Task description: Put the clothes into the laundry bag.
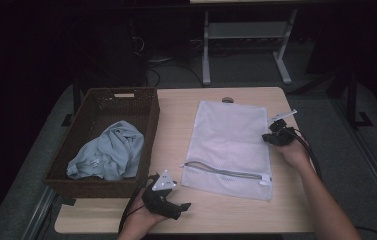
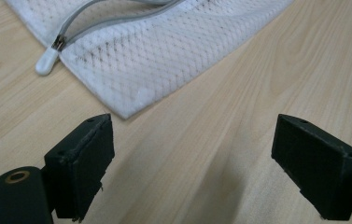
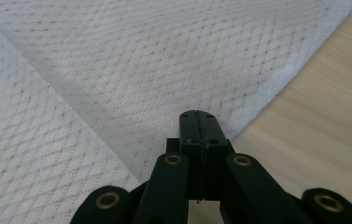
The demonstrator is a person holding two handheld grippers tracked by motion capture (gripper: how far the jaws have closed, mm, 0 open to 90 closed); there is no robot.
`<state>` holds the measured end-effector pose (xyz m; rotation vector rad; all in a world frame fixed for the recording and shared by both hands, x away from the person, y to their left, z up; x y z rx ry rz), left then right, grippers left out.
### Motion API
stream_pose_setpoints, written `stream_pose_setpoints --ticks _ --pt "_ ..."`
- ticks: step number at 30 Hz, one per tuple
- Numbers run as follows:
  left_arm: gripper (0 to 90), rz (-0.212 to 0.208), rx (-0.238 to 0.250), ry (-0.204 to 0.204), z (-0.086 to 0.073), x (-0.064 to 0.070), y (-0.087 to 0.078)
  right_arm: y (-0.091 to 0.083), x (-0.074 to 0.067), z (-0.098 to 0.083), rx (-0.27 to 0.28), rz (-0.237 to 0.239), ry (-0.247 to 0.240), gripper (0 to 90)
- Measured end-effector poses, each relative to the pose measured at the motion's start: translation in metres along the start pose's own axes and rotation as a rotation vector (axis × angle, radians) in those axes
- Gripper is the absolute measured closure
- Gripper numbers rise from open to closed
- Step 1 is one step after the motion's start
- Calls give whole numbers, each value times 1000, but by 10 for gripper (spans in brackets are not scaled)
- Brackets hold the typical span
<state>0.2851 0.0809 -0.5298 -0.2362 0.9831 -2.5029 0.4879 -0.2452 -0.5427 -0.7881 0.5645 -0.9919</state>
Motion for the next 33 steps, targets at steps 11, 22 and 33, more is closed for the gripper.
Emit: stream_pose_setpoints --ticks 11,22,33 --pt "126 -1 -1 -1 0 0 0 -18 21 -21 -25 -27 13 895" --pt "126 -3 -2 1 0 1 1 -35 33 -42 -54 -58 4 895" --pt "126 -4 -6 6 0 2 1 -54 38 -59 -27 -52 23 895"
Point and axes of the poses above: each handheld gripper's, and its own axes: y roughly forward along the jaws, z roughly out of its top, x roughly to its right, the point moved 10 cm from there along y, roughly forward along the jaws, and after that the axes turned 8 degrees about y, right-handed, at the moved point
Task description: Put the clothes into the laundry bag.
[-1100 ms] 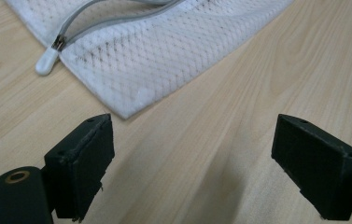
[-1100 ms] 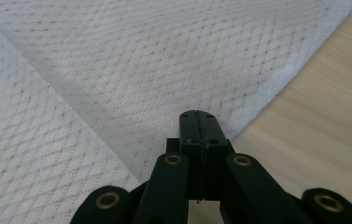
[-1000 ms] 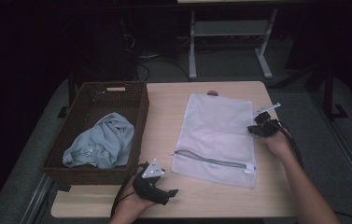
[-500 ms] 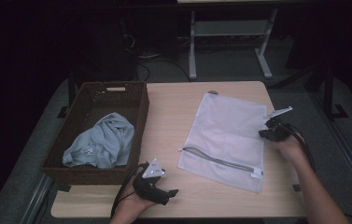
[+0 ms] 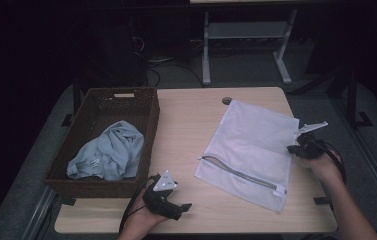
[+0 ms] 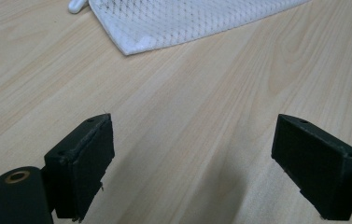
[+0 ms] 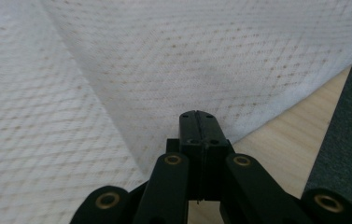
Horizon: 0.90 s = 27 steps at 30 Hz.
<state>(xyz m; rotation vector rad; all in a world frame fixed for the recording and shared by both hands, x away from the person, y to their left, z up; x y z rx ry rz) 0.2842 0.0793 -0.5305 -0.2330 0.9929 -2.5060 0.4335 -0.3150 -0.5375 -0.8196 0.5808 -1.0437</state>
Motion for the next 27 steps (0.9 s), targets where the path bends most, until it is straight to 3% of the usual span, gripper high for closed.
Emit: stream_pose_setpoints --ticks 7,8,15,20,27 --pt "125 1 3 -3 0 0 -1 -21 -25 -10 16 56 -46 894" --pt "125 1 1 0 0 0 0 -27 -36 -18 5 77 -66 894" --pt "125 2 -3 4 0 2 1 -36 -67 -47 -48 130 -131 894" --pt "125 5 -1 -1 0 2 0 -34 -74 -56 -79 144 -145 894" --pt "125 7 0 -2 -1 0 -1 -30 -80 -53 -78 157 -151 895"
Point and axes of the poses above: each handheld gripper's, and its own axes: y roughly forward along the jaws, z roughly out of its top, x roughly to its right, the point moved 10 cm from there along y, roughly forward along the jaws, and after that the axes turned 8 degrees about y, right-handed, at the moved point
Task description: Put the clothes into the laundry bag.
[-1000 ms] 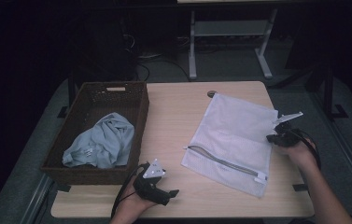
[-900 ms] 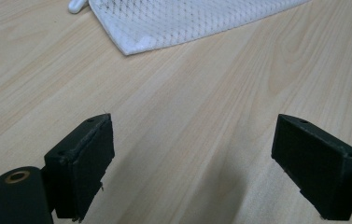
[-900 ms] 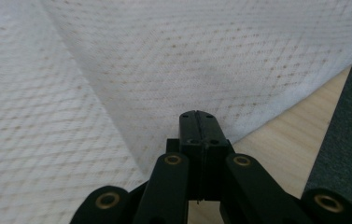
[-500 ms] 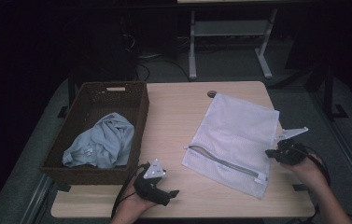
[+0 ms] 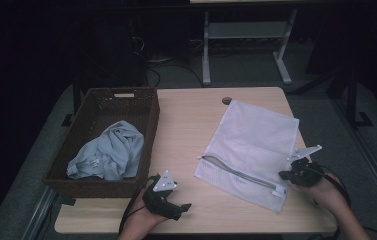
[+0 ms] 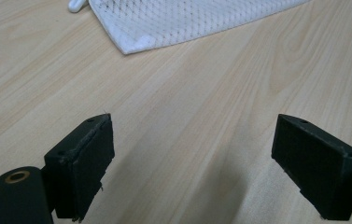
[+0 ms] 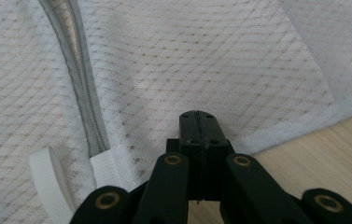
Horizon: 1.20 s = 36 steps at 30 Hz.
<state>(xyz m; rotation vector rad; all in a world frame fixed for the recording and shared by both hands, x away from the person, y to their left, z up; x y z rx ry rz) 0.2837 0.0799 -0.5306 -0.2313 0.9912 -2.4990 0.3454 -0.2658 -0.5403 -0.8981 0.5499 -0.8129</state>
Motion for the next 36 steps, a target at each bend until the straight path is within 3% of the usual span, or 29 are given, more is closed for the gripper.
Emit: stream_pose_setpoints --ticks 8,17,22,24,27,28,29,34,36 --pt "125 -1 -6 8 0 1 1 6 -16 7 3 24 -43 895" --pt "126 -2 -6 5 0 1 0 16 -48 20 3 91 -107 894" --pt "126 -1 -1 4 0 1 0 19 -58 26 11 99 -140 894" --pt "126 -1 -3 5 0 0 0 17 -52 34 37 82 -129 894" --pt "126 -1 -2 4 1 1 0 14 -29 48 70 14 -99 894" --pt "126 -1 -2 4 1 1 0 14 -29 48 70 14 -99 894" --pt "126 -1 0 3 1 1 0 15 -12 56 90 -14 -56 894" --pt "126 -1 1 4 1 1 0 18 30 76 125 -99 28 894" --pt "126 -2 1 5 1 1 0 21 44 83 142 -109 73 894"
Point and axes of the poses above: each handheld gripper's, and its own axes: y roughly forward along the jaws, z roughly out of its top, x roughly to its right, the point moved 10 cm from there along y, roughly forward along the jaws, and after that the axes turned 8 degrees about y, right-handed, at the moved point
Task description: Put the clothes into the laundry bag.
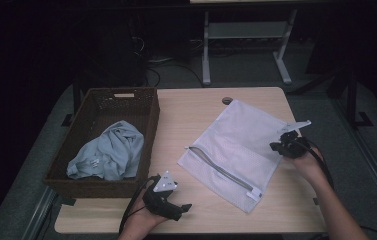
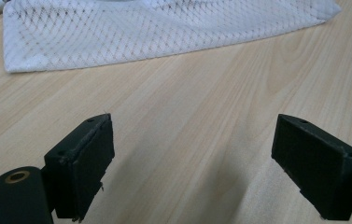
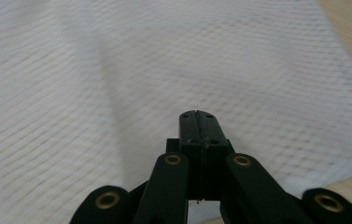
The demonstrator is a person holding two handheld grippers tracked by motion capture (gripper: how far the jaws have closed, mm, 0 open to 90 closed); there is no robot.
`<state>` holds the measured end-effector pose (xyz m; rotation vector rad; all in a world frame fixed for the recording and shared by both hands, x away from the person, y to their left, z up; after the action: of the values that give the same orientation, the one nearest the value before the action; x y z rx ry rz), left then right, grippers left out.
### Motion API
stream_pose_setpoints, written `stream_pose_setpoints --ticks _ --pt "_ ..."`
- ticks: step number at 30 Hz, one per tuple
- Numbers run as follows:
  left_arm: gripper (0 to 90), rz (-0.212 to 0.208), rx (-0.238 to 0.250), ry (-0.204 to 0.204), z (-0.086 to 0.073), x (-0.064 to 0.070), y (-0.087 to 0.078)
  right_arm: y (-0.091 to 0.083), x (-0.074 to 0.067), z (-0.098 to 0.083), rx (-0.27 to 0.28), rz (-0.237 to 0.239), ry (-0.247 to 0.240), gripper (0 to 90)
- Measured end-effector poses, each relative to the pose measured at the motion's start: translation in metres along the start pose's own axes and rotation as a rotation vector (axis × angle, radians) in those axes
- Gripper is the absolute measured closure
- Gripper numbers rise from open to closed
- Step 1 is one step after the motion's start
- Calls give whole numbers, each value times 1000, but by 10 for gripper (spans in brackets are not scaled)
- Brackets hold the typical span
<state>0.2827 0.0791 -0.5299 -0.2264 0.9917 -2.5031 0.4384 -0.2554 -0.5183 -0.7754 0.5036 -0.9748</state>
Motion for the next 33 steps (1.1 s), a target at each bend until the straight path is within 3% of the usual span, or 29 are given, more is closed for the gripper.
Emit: stream_pose_setpoints --ticks 2,3,4,6,10,12,13,15,24,27,33 --pt "125 0 0 -1 0 0 0 3 6 3 -2 -14 7 894" --pt "126 -1 0 -2 0 0 0 9 18 8 12 -33 35 894" --pt "126 -1 1 -2 0 0 0 9 18 8 12 -33 35 894" --pt "126 -2 -2 2 -1 -1 0 19 33 9 -14 -79 40 894" --pt "126 -2 0 -2 0 0 0 27 45 12 6 -97 69 894" --pt "126 -2 -1 -1 -1 -1 0 29 47 11 0 -101 71 894" --pt "126 -2 -4 1 -1 -1 0 33 52 5 -28 -118 68 895" --pt "126 -4 -5 2 -1 -1 0 32 54 2 -30 -111 89 895" --pt "126 -3 -2 0 -1 -1 0 24 69 -6 -57 -186 64 895" --pt "126 -5 -5 2 -1 -1 0 19 77 -11 -59 -203 77 895" --pt "126 -4 -7 3 -1 0 1 12 90 -19 -64 -203 103 896"
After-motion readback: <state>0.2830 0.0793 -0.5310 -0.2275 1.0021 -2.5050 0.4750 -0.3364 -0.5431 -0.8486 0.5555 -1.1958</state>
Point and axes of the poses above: each handheld gripper's, and its own axes: y roughly forward along the jaws, z roughly out of its top, x roughly to its right, the point moved 10 cm from there along y, roughly forward along the jaws, and after that the axes turned 8 degrees about y, right-handed, at the moved point
